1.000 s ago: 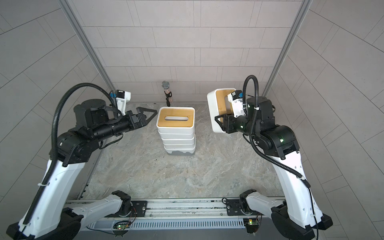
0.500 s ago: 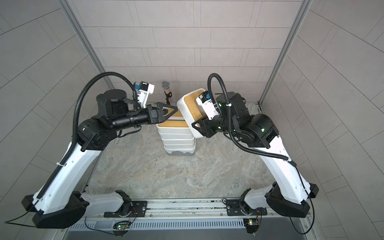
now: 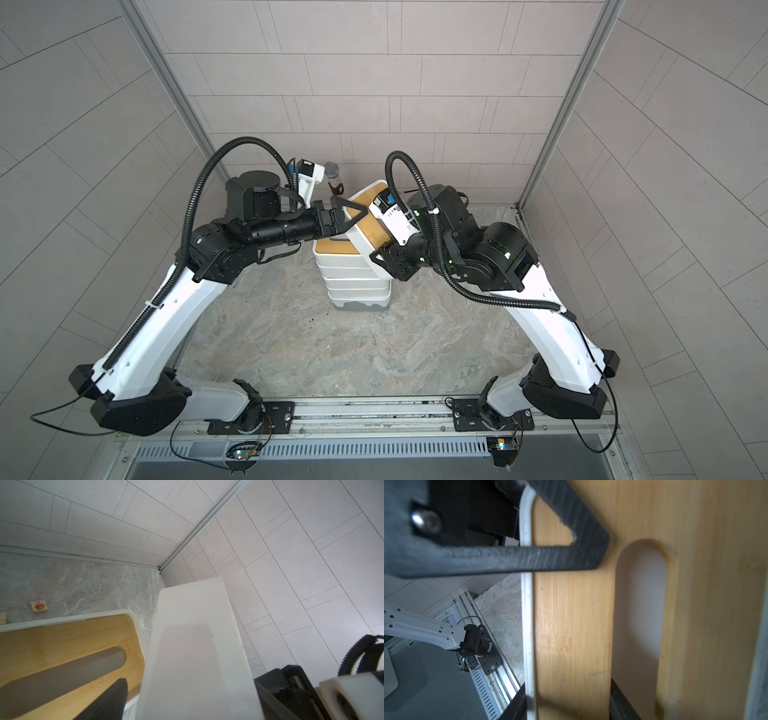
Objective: Stack the tissue boxes
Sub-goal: Place the tissue box at the tissue box.
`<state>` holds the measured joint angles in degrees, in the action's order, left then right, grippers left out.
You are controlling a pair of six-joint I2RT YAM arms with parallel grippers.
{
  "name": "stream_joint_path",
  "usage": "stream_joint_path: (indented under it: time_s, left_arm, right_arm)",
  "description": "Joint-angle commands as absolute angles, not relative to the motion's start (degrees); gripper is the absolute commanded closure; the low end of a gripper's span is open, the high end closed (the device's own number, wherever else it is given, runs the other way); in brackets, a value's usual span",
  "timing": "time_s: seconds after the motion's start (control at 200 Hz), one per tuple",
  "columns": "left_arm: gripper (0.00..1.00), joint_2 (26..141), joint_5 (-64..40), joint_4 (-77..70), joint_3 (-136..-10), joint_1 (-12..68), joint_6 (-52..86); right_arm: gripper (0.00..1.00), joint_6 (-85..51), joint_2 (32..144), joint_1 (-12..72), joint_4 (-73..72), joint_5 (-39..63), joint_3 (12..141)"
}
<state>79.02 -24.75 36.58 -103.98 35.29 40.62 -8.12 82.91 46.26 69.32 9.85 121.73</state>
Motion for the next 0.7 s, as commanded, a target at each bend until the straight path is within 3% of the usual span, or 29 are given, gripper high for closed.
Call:
stream_joint_path:
  time_s: [0.0, 0.23, 0.38, 0.535, 0.696]
  left_arm:
    - [0.16, 78.5, -24.1, 33.4, -104.8, 35.5, 43.0]
    - [0.38, 76.3, -25.5, 29.9, -101.0, 35.5, 44.9]
    - [0.52, 75.1, -25.9, 27.9, -99.2, 35.4, 45.7]
    - [0.64, 73.2, -26.3, 23.6, -96.9, 35.1, 48.2]
    - [0.68, 70.5, -26.3, 17.5, -93.4, 32.3, 54.3]
  right_arm:
    - [0.71, -5.0, 82.8, 47.0, 67.8, 7.7, 123.6]
    - [0.71, -1.9, 82.8, 47.3, 69.4, 4.8, 122.8]
    - [0.64, -1.8, 82.5, 47.3, 68.7, 6.4, 122.7]
    - [0.50, -2.7, 80.9, 47.3, 66.9, 8.0, 120.7]
    - [0.36, -5.6, 78.0, 47.3, 64.3, 9.2, 118.7]
